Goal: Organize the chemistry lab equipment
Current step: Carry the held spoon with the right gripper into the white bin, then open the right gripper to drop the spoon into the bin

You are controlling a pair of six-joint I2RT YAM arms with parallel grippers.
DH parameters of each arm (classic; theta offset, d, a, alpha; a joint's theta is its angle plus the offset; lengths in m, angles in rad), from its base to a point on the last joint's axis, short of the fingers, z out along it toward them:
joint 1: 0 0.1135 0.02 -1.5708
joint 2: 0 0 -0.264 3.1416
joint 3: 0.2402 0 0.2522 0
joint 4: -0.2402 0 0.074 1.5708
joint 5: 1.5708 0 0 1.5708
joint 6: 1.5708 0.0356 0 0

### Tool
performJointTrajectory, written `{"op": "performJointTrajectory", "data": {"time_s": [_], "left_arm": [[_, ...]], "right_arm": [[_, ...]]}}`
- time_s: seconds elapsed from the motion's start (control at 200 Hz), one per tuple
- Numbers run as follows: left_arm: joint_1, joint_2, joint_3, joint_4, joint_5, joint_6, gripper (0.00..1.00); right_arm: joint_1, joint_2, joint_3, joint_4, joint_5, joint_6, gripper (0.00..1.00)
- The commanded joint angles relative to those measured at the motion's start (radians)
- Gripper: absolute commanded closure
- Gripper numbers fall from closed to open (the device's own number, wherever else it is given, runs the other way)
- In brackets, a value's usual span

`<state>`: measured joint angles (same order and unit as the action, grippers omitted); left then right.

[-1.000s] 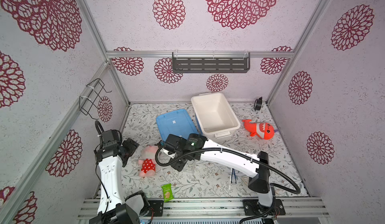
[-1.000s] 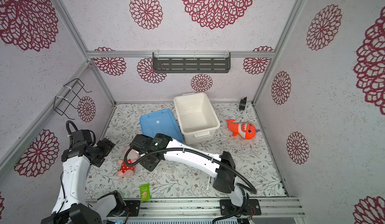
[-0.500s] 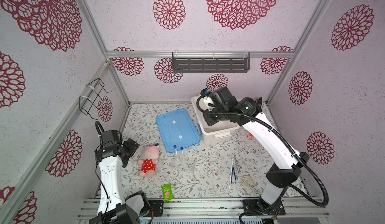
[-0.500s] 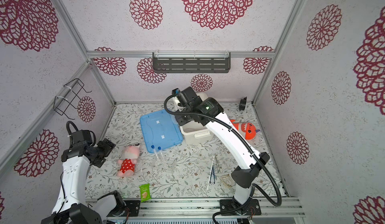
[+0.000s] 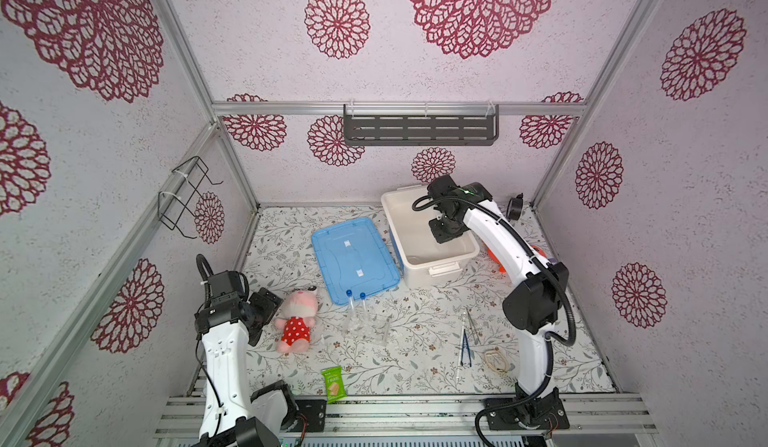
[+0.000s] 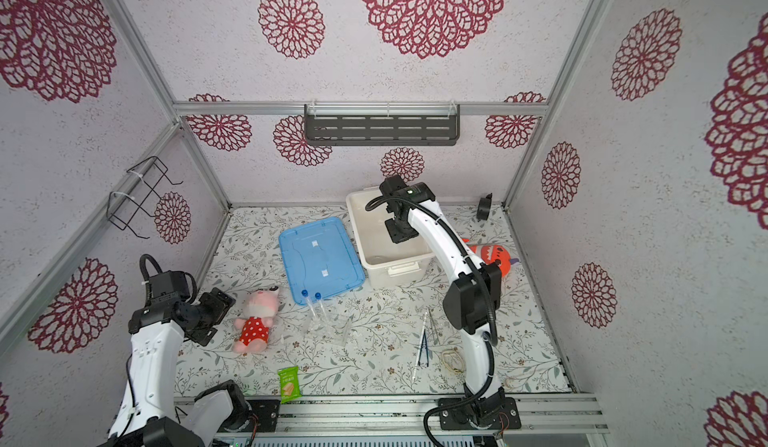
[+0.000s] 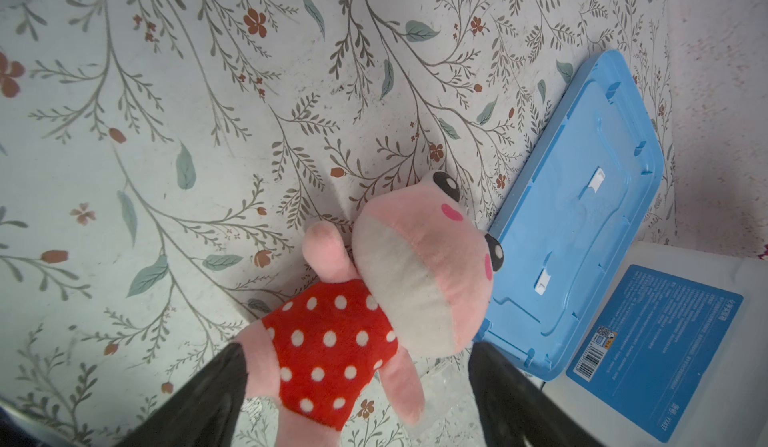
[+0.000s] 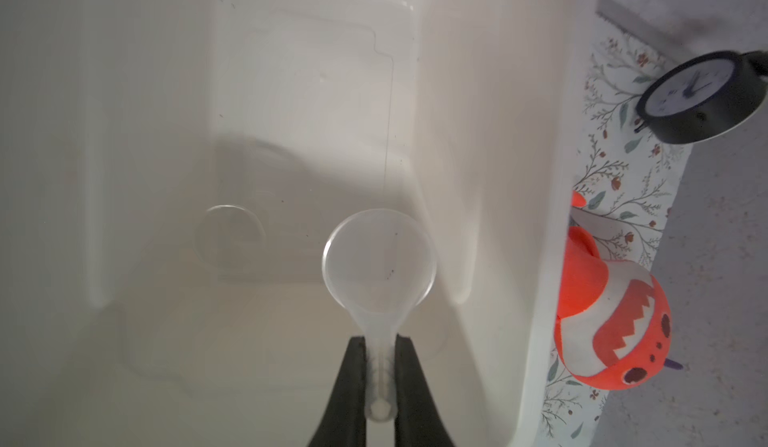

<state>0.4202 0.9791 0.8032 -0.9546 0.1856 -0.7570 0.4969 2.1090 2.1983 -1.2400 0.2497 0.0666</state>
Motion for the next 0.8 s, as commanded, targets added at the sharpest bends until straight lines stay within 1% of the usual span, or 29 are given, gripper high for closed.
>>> {"op": "performJointTrajectory", "data": {"time_s": [0.0,0.155,0.355,0.445,0.6,0.645,0.711,0.791], "left_arm": [[0.007,-0.005,-0.009,0.016,-0.008,-0.001,0.13],[0.008,0.012,-0.009,0.02,0.001,0.01,0.13],[0.009,0.012,-0.016,0.031,0.01,0.01,0.13],[0.006,0.016,-0.013,0.032,0.016,0.014,0.13],[0.008,0.019,0.0,0.028,0.011,0.031,0.12],[0.009,0.022,0.007,0.027,0.004,0.037,0.12],[0.009,0.029,0.022,0.02,-0.008,0.044,0.12],[0.011,0.038,0.035,0.024,0.002,0.051,0.12]], "right_arm": [[-0.012,0.019,0.005,-0.053,-0.002,-0.031,0.91],[-0.023,0.077,-0.008,-0.048,-0.005,-0.042,0.91],[-0.066,0.115,-0.074,0.036,-0.04,-0.065,0.91],[-0.082,0.139,-0.075,0.056,-0.052,-0.07,0.91],[-0.084,0.157,-0.081,0.079,-0.072,-0.086,0.85],[-0.083,0.16,-0.079,0.077,-0.051,-0.088,0.8],[-0.084,0.154,-0.069,0.073,-0.025,-0.089,0.72],[-0.084,0.126,-0.06,0.076,-0.034,-0.084,0.65]]}}
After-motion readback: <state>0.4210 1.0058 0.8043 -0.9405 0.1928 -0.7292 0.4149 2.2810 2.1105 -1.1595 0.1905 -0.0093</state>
